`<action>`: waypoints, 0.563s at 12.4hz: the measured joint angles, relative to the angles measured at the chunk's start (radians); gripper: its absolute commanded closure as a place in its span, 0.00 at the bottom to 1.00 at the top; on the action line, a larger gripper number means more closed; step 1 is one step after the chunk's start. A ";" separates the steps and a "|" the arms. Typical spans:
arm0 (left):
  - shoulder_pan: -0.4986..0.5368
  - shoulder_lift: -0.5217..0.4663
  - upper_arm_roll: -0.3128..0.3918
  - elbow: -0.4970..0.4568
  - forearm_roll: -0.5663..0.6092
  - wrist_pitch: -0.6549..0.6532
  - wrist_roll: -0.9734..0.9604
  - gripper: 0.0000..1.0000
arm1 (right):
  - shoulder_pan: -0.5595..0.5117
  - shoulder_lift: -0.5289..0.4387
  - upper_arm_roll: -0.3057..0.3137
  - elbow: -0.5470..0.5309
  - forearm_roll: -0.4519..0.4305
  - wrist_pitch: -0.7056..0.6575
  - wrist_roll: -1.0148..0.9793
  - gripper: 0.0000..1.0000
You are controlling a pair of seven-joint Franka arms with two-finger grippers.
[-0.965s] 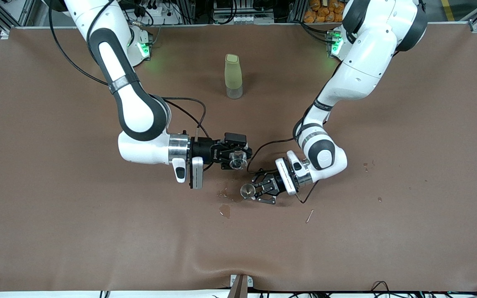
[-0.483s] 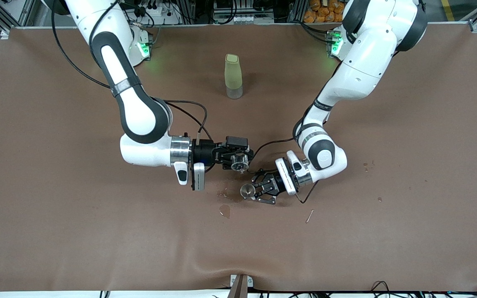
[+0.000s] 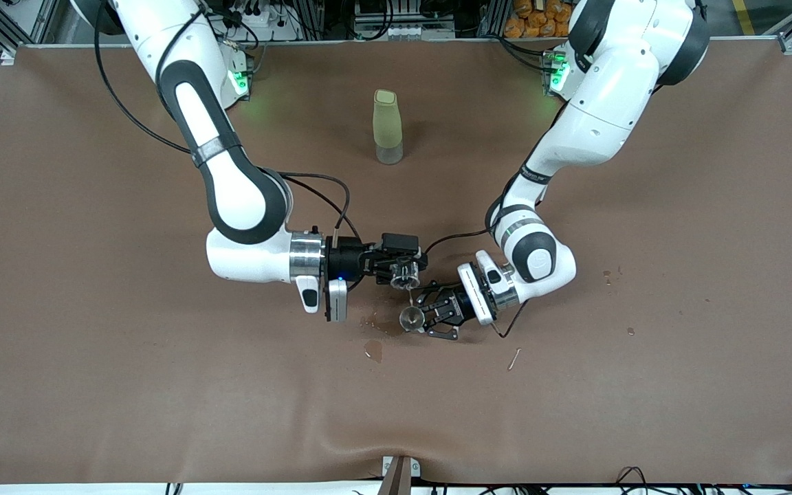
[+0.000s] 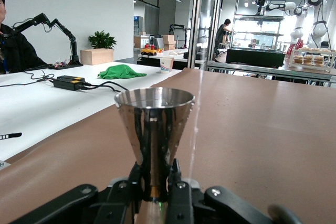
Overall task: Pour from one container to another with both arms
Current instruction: 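Tilt the beaker with the right gripper over the jigger's cup, then hold the beaker tilted, pouring liquid into the jigger held by the left gripper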
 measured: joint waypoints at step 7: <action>0.007 0.000 0.001 0.002 0.000 0.000 0.000 1.00 | 0.000 0.045 0.000 0.058 0.001 0.013 0.102 1.00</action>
